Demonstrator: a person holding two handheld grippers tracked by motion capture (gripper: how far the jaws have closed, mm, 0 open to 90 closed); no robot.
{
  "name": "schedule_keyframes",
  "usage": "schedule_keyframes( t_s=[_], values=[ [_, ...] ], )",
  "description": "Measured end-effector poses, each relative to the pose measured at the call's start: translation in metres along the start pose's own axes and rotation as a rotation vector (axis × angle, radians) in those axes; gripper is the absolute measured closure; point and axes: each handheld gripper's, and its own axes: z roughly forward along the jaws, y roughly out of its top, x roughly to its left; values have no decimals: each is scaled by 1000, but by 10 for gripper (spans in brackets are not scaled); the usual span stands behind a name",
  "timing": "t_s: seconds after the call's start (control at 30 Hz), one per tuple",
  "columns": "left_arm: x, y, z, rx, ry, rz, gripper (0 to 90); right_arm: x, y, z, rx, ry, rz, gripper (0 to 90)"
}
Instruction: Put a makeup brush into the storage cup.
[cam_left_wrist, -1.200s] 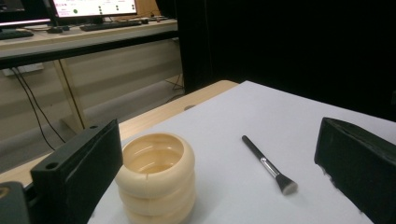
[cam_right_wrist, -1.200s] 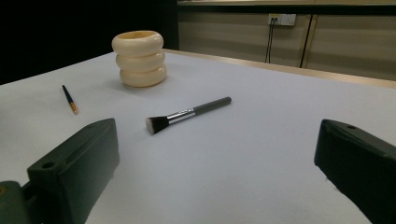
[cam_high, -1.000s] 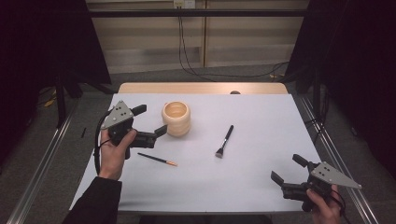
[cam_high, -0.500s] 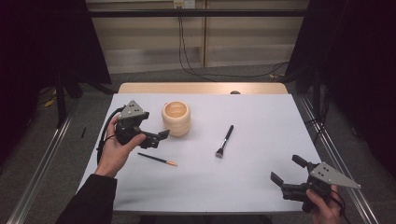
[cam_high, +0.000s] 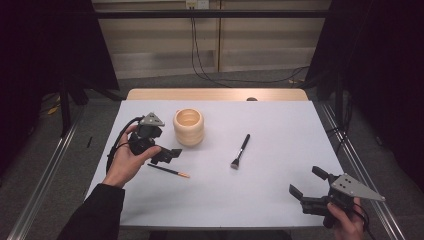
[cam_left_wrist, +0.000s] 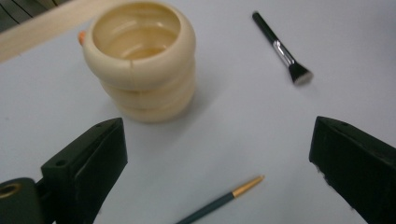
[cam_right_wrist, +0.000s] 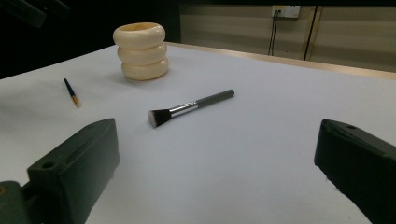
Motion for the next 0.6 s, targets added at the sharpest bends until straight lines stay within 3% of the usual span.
schedule_keyframes(
  t_s=[0.17,0.2,0.3,0.33,0.43,0.5,0.6],
  values=[
    [5,0,8,96,-70,-32,43,1,0,0,3,-6,-2,0],
    [4,0,9,105,-63,-44,44,1,0,0,4,-8,-4,0],
    [6,0,14,168,-78,-22,43,1,0,1,6,-5,1,0],
    [5,0,16,173,-73,-35,44,1,0,1,7,-4,0,0],
    [5,0,19,211,-90,-12,45,1,0,1,13,0,-2,0],
    [2,-1,23,231,-109,-27,51,1,0,1,13,0,-3,0],
    [2,-2,31,310,-138,-1,53,1,0,1,12,-1,-6,0]
  ],
)
